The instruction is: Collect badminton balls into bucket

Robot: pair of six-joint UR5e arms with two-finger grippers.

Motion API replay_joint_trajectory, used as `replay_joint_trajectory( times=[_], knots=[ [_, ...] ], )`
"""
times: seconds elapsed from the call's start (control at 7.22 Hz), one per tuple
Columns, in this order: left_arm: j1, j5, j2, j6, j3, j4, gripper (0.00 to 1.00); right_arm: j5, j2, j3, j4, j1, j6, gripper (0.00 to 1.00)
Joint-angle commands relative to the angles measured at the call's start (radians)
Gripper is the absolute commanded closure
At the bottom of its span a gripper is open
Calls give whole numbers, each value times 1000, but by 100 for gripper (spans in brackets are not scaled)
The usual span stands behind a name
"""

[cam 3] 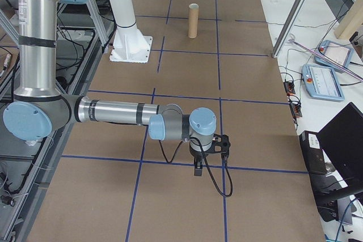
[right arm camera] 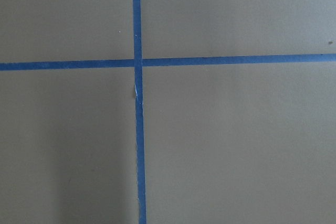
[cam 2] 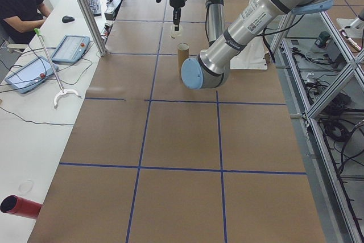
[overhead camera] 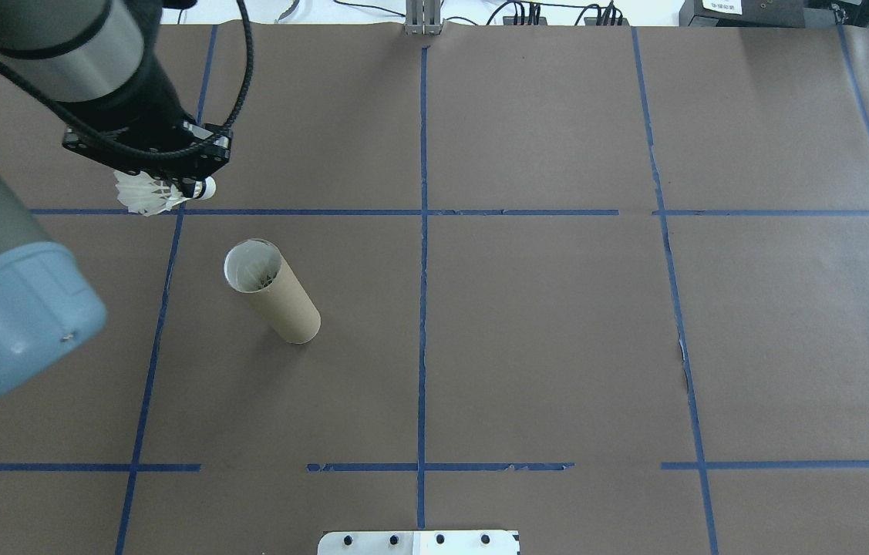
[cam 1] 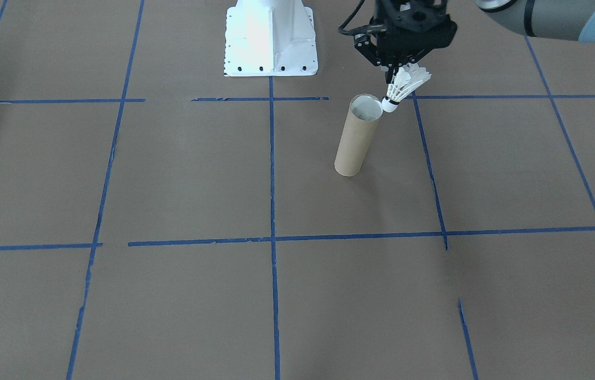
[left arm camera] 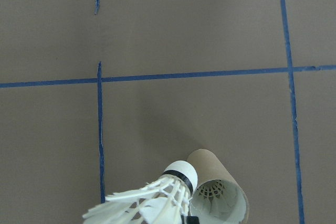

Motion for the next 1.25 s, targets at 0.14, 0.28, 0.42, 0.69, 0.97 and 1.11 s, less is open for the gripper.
replay_joint_trajectory(
  times=[0.14,0.28,0.42,0.69,0.97,1.11],
  knots=[
    [39,39,-131,2,221,75,100,0,0,0,0,0,0,0],
    [42,39,-128,2,249,80,100,0,0,0,0,0,0,0],
    [50,39,-123,2,250,88,100,0,0,0,0,0,0,0],
    [50,38,-106,1,254,108,100,0,0,0,0,0,0,0],
    [60,88,-140,28,237,243,100,0,0,0,0,0,0,0],
    [79,90,-151,37,238,271,100,0,0,0,0,0,0,0]
  ],
)
